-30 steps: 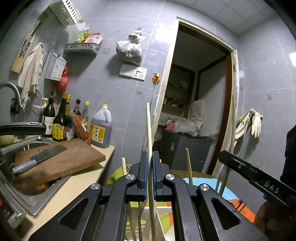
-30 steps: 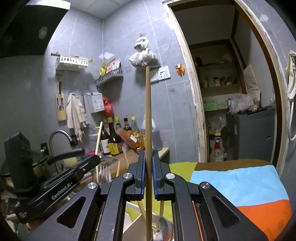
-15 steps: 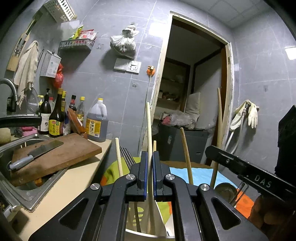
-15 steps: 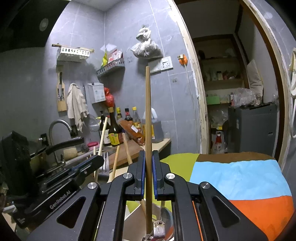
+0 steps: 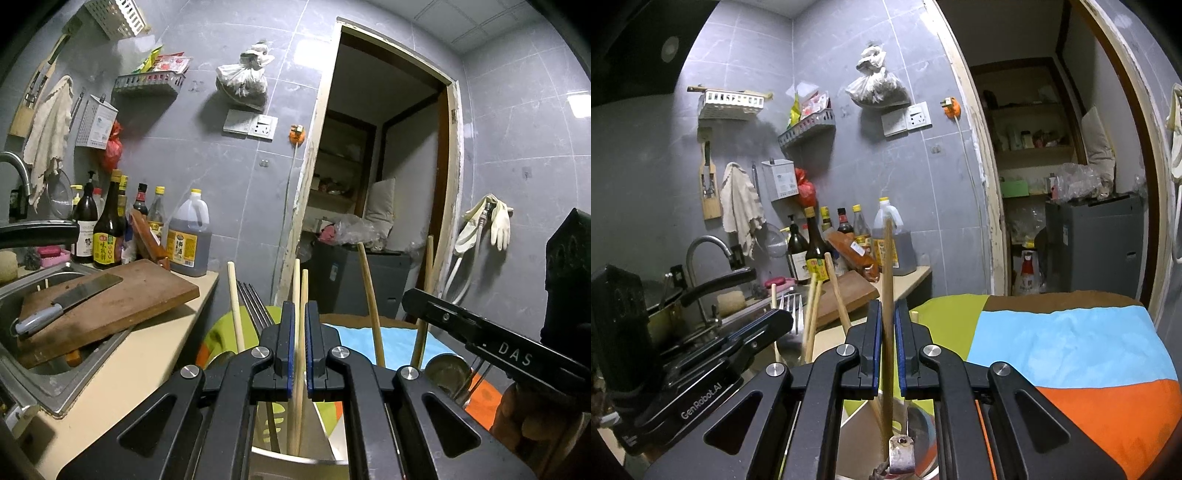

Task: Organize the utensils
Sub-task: 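Lower the chopstick into the caddy with the left tool while the right tool lowers its chopstick in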

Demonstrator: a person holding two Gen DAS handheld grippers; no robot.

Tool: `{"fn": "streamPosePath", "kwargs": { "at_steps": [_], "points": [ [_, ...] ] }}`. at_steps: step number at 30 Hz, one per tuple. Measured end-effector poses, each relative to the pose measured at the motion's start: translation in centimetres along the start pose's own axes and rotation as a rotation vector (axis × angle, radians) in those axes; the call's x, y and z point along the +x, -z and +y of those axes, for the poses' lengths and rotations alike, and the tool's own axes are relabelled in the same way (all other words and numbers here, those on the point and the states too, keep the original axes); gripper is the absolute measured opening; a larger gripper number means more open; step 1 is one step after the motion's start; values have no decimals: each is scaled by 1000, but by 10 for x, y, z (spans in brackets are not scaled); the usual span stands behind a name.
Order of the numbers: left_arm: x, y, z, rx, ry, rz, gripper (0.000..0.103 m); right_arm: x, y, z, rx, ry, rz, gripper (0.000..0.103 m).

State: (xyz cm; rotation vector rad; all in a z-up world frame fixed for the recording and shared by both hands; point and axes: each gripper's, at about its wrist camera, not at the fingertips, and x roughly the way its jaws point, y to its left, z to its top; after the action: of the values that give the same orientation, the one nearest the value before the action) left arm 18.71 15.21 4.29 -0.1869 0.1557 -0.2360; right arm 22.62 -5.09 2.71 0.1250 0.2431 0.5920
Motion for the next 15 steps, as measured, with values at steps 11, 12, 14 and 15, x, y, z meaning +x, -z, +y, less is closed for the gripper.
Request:
{"fn": "streamPosePath", "kwargs": {
  "at_steps": [11,12,14,15],
  "points": [
    [-2,-1,-1,1,2,-14,4,0,0,0,-18,16,-6,7],
    [-3,-1,-1,1,0,-18,4,0,0,0,-19,17,-8,8],
    [-4,-1,-1,1,2,-23,4,-2,0,1,-22,20,-16,11],
    [-5,-2,-1,1,2,-26,4,-3,0,2,-23,22,-23,14]
  ]
}}
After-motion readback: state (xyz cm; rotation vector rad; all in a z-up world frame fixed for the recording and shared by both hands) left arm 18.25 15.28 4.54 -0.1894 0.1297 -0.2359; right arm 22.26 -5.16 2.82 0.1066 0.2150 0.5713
